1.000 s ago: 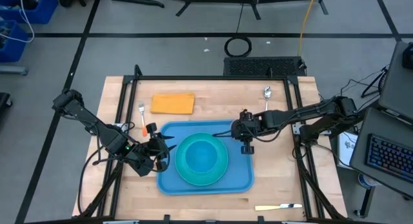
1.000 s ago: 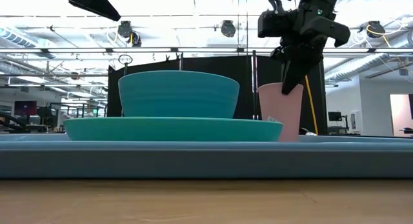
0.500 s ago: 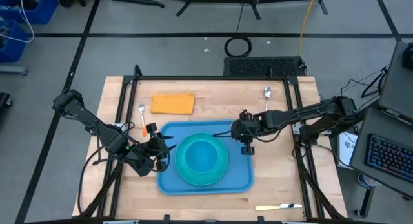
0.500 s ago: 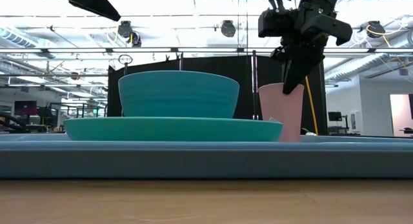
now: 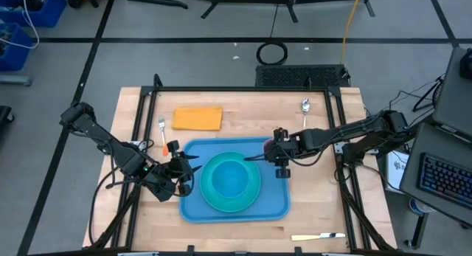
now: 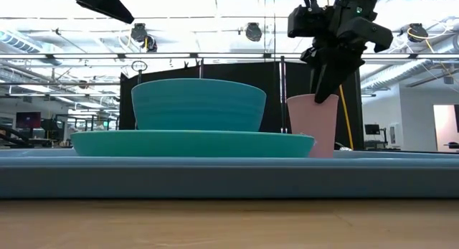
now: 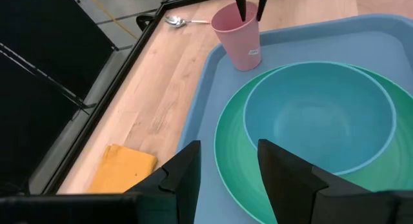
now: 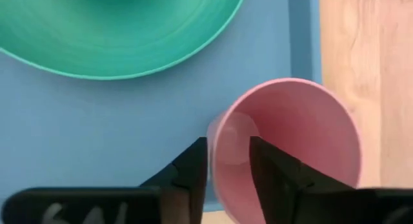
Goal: Set up tray
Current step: Adjust the light blue plate
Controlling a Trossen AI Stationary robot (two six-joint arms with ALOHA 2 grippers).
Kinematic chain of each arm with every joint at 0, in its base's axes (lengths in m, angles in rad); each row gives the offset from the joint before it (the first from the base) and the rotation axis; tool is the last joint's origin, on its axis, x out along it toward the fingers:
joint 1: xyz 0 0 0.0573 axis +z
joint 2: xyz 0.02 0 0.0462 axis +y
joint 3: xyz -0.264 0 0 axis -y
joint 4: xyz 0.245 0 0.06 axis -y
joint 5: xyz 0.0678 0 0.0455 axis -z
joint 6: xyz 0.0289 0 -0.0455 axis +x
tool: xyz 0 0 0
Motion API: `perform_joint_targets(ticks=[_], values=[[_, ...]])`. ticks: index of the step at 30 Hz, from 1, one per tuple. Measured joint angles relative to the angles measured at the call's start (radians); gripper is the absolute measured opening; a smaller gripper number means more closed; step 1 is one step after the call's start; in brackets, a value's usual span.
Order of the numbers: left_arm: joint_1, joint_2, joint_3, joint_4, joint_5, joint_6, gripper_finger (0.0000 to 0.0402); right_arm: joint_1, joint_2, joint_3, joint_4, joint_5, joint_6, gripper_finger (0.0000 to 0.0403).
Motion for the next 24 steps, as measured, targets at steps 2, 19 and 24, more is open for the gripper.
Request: perform_joint_targets(ticks=[2, 19, 24], values=[[0.0, 0.0, 0.0, 0.0, 0.0, 0.0, 0.0159, 0.001, 0.0, 0.0, 0.0, 0.0, 0.0, 0.0121], [0.0, 0.0, 0.0, 0.0, 0.0, 0.0, 0.0159, 0.001, -0.029, 0.0, 0.021, 0.0, -0.027, 0.0137], [0.0, 0.0, 0.0, 0.0, 0.0, 0.001, 0.0159, 0.001, -0.09, 0.0, 0.031, 0.0, -0.03, 0.0137]])
